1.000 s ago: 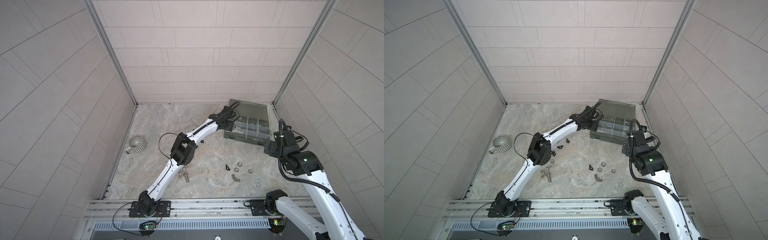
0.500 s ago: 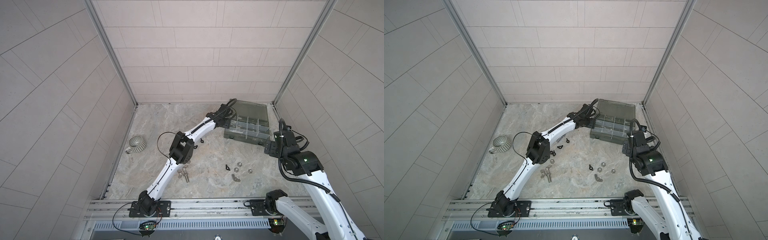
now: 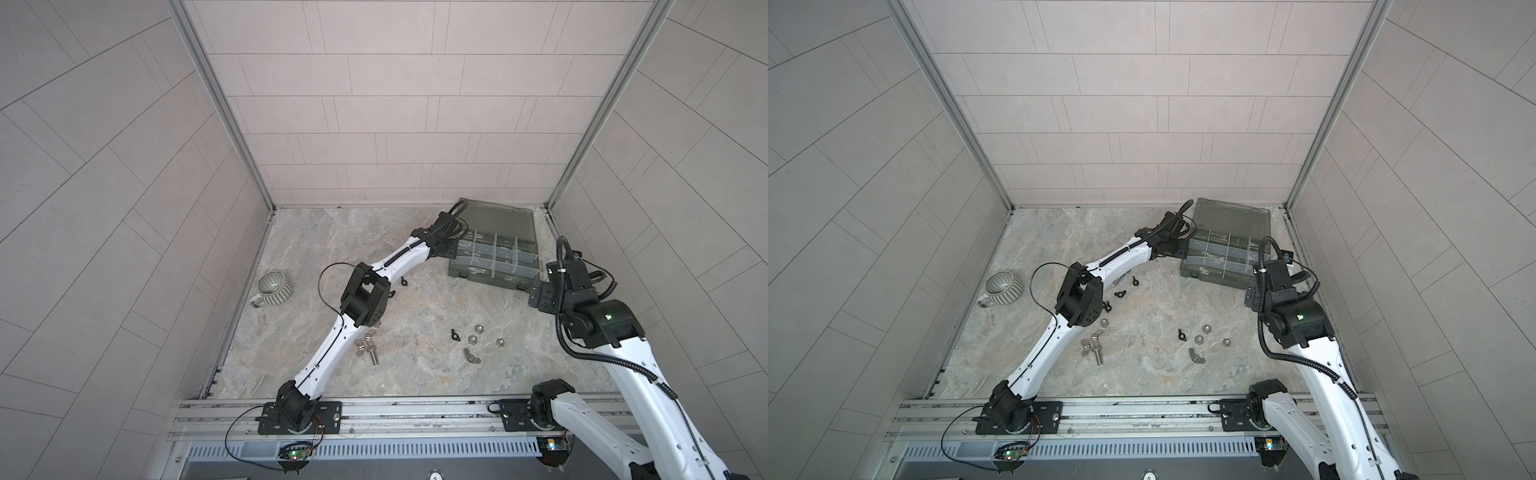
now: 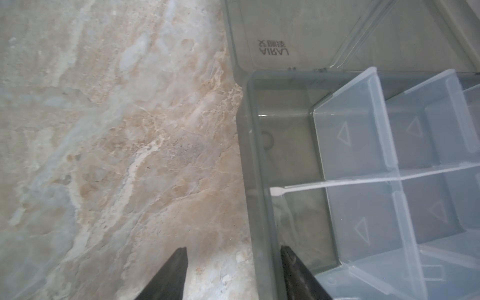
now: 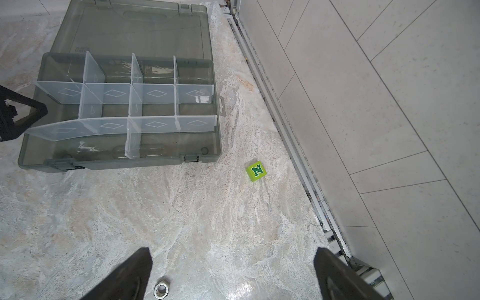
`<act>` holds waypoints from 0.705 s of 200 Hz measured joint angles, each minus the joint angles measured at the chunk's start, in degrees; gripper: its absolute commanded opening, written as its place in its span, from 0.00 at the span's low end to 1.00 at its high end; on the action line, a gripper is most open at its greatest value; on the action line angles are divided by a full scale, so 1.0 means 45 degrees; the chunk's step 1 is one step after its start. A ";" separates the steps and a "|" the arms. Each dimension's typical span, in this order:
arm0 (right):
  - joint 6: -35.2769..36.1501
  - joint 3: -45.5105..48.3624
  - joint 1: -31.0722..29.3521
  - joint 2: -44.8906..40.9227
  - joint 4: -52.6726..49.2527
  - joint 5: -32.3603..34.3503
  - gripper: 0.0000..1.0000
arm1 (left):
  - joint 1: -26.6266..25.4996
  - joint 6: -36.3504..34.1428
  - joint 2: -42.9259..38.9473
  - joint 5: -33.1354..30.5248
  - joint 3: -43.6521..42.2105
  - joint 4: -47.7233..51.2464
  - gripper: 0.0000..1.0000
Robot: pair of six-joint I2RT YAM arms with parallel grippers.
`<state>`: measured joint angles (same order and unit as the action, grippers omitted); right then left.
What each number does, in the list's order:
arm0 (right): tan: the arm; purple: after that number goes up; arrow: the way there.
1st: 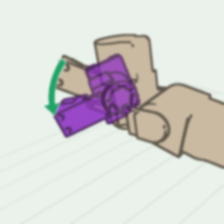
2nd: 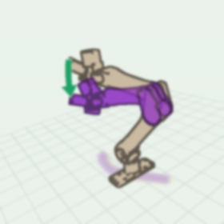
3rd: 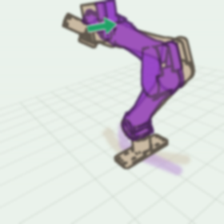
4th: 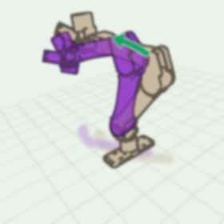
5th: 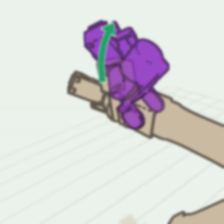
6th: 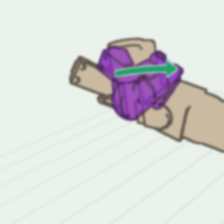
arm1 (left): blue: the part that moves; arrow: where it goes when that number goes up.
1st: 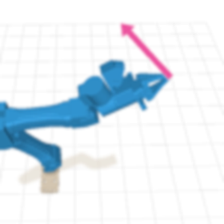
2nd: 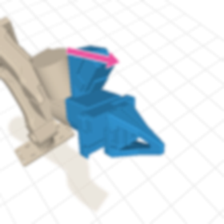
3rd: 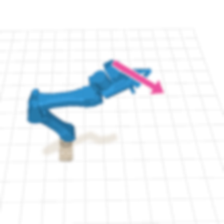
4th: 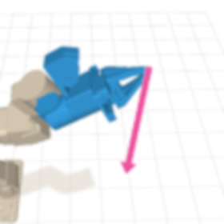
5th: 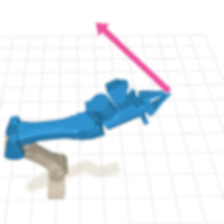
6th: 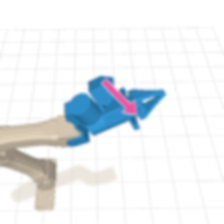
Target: Sort the screws and nuts into containers
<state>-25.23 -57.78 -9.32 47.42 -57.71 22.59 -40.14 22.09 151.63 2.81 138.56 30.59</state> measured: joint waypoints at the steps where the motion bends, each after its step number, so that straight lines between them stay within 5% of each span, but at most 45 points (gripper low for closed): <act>1: 0.0000 0.0000 0.0000 0.0000 0.0000 0.0000 0.99 | 0.0000 0.0010 0.0000 0.0010 0.0000 -0.0019 0.49; 25: 0.0034 0.0000 0.0034 0.0000 -0.0005 0.0049 0.99 | 0.0000 0.0112 0.0000 0.0267 0.0024 -0.0151 0.32; 96: 0.0248 0.0000 0.0087 0.0000 -0.0005 0.0136 0.99 | -0.0058 0.0131 -0.0005 0.0306 0.0029 -0.0136 0.08; 141: 0.0282 0.0000 0.0087 0.0049 0.0000 0.0131 0.99 | -0.0019 0.0005 -0.0758 -0.0194 -0.1171 -0.0097 0.06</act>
<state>-23.97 -57.78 -8.93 47.64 -57.71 23.18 -40.23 22.11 148.22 1.93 133.29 30.15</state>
